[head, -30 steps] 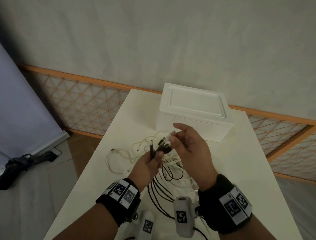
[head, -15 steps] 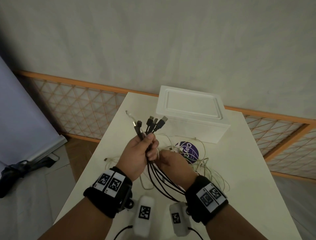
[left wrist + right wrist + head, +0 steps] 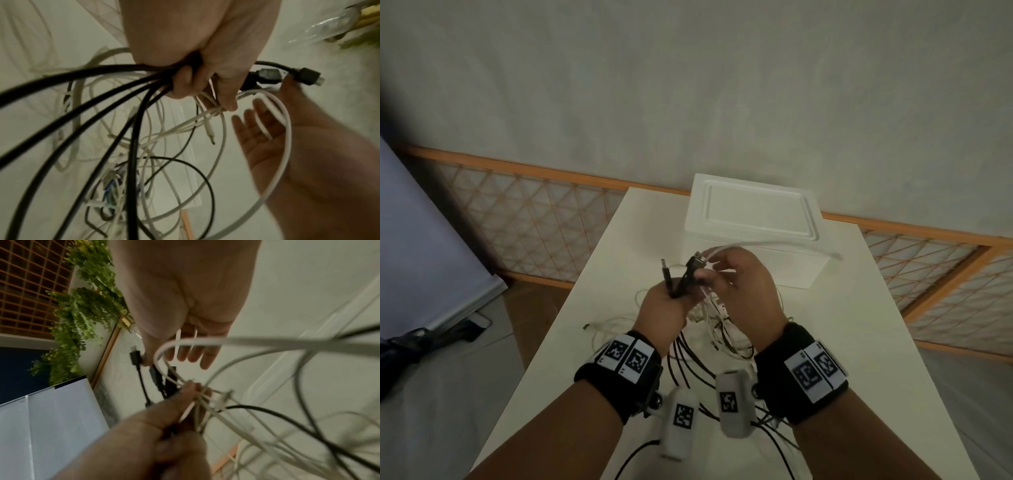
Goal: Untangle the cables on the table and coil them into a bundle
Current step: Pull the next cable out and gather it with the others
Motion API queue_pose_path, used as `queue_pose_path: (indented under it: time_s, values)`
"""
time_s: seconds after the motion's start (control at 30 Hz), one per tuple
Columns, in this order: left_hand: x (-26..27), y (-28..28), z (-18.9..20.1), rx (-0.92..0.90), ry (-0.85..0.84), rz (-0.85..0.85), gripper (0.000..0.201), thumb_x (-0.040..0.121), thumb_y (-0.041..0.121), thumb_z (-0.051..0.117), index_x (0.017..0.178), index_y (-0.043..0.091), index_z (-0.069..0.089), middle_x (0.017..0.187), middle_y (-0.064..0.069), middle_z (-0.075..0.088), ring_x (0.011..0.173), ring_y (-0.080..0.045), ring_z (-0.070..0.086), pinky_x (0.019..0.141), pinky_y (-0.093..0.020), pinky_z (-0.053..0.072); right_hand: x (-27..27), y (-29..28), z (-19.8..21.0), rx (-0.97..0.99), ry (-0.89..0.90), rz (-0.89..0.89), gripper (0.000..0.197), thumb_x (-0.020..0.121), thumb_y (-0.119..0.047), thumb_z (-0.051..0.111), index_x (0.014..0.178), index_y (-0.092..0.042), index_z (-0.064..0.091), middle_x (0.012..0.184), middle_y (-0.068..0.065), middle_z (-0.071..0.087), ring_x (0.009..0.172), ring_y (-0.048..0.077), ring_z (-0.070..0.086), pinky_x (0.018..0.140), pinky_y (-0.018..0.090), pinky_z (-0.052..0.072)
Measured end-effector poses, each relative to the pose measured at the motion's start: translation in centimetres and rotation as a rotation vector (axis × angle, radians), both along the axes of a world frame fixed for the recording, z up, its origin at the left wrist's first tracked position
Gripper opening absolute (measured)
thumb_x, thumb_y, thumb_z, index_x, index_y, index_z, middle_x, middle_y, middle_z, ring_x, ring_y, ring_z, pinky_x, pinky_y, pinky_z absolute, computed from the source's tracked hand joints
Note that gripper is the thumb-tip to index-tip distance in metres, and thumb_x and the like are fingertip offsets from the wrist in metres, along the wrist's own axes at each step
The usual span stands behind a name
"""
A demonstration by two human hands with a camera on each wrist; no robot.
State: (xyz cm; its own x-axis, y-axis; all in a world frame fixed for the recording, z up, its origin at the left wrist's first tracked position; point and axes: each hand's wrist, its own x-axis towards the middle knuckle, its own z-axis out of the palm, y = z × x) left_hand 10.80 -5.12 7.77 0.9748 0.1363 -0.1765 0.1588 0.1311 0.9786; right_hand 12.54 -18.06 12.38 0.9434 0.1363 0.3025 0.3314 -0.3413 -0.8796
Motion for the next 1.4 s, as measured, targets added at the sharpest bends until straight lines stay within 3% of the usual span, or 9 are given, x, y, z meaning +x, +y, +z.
queue_pose_path:
  time_s: [0.13,0.33,0.57,0.7,0.8,0.97,1.13,1.27,1.4]
  values:
    - [0.5,-0.4,1.7,-0.201,-0.045,-0.018,0.015,0.088,0.001,0.063,0.079,0.013,0.064,0.044,0.011,0.049,0.037,-0.007,0.041,0.038,-0.016,0.031,-0.3,-0.3,-2.3,0.101,0.141,0.003,0.004,0.091,-0.022,0.060,0.093,-0.021,0.063,0.090,-0.002,0.069,0.085,0.011,0.067,0.076,0.028,0.055]
    - [1.1,-0.2,1.0,-0.374,0.006,-0.023,0.012,0.073,0.005,0.068,0.067,0.014,0.064,0.060,-0.001,0.062,0.039,-0.004,0.042,0.033,-0.015,0.025,-0.4,-0.7,-2.4,0.428,0.414,0.192,0.014,0.094,-0.003,0.053,0.104,0.004,0.060,0.093,0.015,0.067,0.085,0.026,0.064,0.083,0.039,0.053]
    - [1.0,-0.3,0.8,-0.572,0.036,0.011,0.020,0.077,0.026,0.066,0.082,0.008,0.059,0.058,-0.001,0.049,0.034,-0.003,0.028,0.032,-0.016,0.024,-0.2,-0.5,-3.0,0.005,0.221,0.110,0.013,0.092,-0.016,0.058,0.080,-0.021,0.061,0.063,-0.014,0.061,0.057,-0.001,0.053,0.060,0.021,0.045]
    - [0.7,-0.5,0.3,-0.611,0.087,0.017,0.036,0.084,0.042,0.057,0.080,0.006,0.061,0.047,0.000,0.041,0.035,-0.007,0.023,0.037,-0.020,0.019,-0.3,-0.3,-2.9,-0.125,0.181,0.121,0.018,0.093,-0.020,0.058,0.078,-0.029,0.055,0.083,-0.014,0.067,0.070,-0.007,0.058,0.064,0.014,0.045]
    - [0.4,-0.5,0.2,-0.624,0.128,0.054,0.035,0.090,0.039,0.054,0.080,0.007,0.064,0.049,-0.002,0.049,0.034,-0.007,0.027,0.035,-0.018,0.022,-0.4,-0.2,-3.1,-0.164,0.153,0.123,0.007,0.092,-0.019,0.060,0.086,-0.022,0.057,0.095,-0.012,0.068,0.075,-0.004,0.061,0.068,0.017,0.048]
    - [0.0,-0.4,0.6,-0.555,0.131,0.048,0.018,0.078,0.026,0.068,0.079,0.009,0.061,0.062,-0.003,0.057,0.035,-0.006,0.038,0.032,-0.016,0.028,-0.8,0.5,-2.8,-0.230,0.107,0.063,0.018,0.086,-0.036,0.065,0.094,-0.023,0.057,0.067,-0.010,0.054,0.057,0.000,0.050,0.055,0.013,0.036]
    - [-0.1,1.1,0.8,-0.360,0.149,0.004,0.012,0.080,0.012,0.070,0.091,0.009,0.067,0.055,0.003,0.039,0.037,-0.004,0.027,0.034,-0.016,0.025,-0.5,0.1,-2.9,-0.252,0.123,0.107,0.009,0.088,-0.028,0.065,0.085,-0.022,0.061,0.049,-0.011,0.044,0.046,0.002,0.043,0.050,0.013,0.031]
    - [-0.5,2.5,1.4,-0.370,0.210,-0.009,0.031,0.084,-0.013,0.048,0.104,0.003,0.065,0.057,0.003,0.032,0.037,-0.005,0.024,0.035,-0.017,0.023,-0.3,-0.7,-3.2,-0.391,0.096,0.035,0.010,0.093,-0.024,0.055,0.087,-0.016,0.056,0.062,-0.008,0.053,0.053,0.005,0.046,0.056,0.026,0.041]
    - [-1.2,3.9,2.6,-0.739,0.257,0.036,0.008,0.086,0.003,0.050,0.084,0.007,0.057,0.053,0.006,0.035,0.032,-0.003,0.025,0.031,-0.015,0.022,0.2,-2.1,-3.1,-0.602,-0.198,-0.154,0.006,0.089,-0.019,0.058,0.089,-0.014,0.061,0.099,0.002,0.061,0.087,0.023,0.055,0.077,0.035,0.047]
